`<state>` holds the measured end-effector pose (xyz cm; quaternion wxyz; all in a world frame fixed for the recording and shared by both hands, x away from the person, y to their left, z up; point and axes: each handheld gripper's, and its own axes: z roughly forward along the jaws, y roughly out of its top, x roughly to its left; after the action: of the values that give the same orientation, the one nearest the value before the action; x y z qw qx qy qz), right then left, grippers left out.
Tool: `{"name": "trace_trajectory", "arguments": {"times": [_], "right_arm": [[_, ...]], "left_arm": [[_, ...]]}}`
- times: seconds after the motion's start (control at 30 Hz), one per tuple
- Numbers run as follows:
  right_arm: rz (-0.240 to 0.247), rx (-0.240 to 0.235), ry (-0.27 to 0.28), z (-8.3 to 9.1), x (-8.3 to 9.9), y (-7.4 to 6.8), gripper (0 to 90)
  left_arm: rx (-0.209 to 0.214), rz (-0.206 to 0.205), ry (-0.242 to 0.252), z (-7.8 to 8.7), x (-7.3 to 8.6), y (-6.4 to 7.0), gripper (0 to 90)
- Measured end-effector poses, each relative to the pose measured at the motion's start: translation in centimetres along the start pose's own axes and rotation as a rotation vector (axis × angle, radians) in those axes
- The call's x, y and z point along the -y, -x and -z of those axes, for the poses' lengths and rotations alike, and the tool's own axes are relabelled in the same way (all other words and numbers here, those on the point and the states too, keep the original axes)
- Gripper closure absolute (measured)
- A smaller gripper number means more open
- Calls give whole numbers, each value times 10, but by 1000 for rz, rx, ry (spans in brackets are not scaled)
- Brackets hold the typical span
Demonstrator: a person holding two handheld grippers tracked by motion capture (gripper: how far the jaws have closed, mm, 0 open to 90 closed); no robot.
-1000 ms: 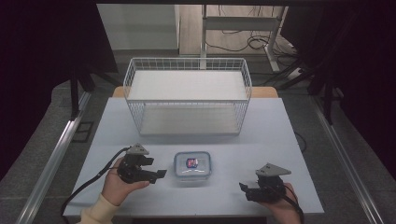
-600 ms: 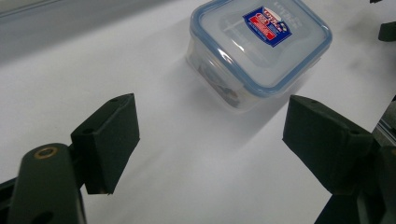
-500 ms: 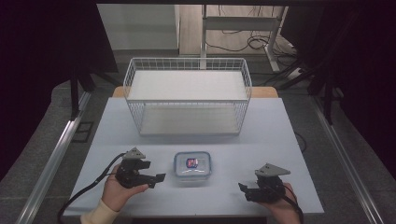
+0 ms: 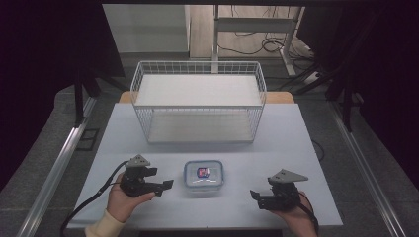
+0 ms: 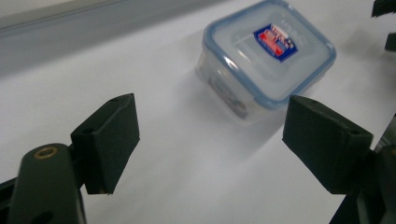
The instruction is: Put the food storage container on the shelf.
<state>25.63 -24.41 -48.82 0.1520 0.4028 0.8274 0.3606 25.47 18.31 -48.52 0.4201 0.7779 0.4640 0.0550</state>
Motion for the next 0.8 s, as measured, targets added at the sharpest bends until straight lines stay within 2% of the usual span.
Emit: {"name": "trace_trajectory", "arguments": {"times": [0.17, 0.37, 0.47, 0.57, 0.63, 0.7, 0.8], "right_arm": [[-8, -43, 16, -3, -11, -7, 197], [-70, -95, 14, -9, -22, -10, 191], [-102, -124, 9, -16, -28, -7, 191], [-120, -143, -6, -24, -34, -7, 189], [-128, -169, -18, -30, -39, -8, 182], [-131, -182, -22, -35, -43, -10, 181], [-163, -218, -31, -44, -52, -10, 180]], "left_arm": [[30, 23, 8, -3, -3, -4, 205], [42, 63, 16, -10, -9, -8, 216], [60, 76, 6, -14, -11, -7, 214], [85, 91, -12, -19, -15, -7, 208], [82, 104, -8, -22, -18, -7, 208], [97, 115, -17, -25, -21, -10, 210], [113, 128, -25, -30, -26, -11, 210]]}}
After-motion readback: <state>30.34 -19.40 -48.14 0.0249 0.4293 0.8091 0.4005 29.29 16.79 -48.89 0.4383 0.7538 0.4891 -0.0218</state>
